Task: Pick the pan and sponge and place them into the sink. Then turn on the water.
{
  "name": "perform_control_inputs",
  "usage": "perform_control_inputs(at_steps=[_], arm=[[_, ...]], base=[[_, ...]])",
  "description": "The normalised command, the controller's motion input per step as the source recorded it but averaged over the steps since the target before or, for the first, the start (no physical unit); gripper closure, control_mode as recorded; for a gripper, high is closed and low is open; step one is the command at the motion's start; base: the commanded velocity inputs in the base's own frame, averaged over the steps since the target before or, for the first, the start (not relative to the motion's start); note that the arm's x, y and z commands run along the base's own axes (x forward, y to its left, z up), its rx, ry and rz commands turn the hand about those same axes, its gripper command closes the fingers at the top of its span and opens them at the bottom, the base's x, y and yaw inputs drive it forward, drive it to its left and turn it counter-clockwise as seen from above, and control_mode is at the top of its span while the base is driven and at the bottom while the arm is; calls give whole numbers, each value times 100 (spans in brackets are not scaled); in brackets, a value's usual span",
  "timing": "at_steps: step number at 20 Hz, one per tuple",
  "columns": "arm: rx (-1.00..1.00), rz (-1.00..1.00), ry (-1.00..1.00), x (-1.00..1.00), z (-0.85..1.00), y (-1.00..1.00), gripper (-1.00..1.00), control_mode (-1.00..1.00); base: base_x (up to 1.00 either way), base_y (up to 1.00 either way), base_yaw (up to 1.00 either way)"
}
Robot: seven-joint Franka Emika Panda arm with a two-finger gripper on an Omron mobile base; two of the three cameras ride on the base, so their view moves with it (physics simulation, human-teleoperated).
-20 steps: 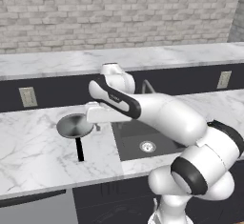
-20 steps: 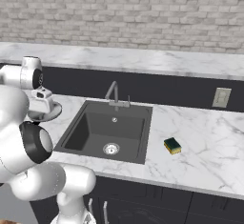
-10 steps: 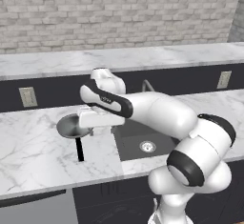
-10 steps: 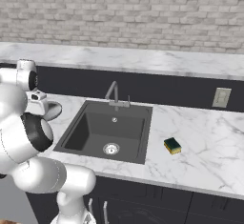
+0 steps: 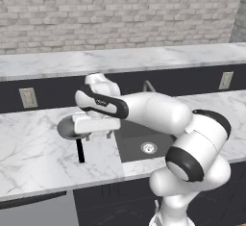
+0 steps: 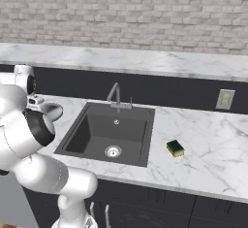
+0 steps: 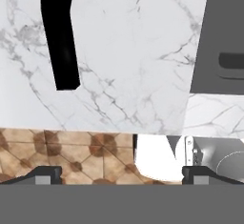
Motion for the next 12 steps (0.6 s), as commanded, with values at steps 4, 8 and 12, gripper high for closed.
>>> perform_control_inputs(at_steps=[4, 8, 12], arm=[[0, 0, 1, 0, -16, 10, -100, -100], [0, 0, 1, 0, -17, 8, -100, -100], [0, 0, 0, 0, -16, 10, -100, -100]], base=[[0, 0, 0], [0, 0, 0], [0, 0, 0]])
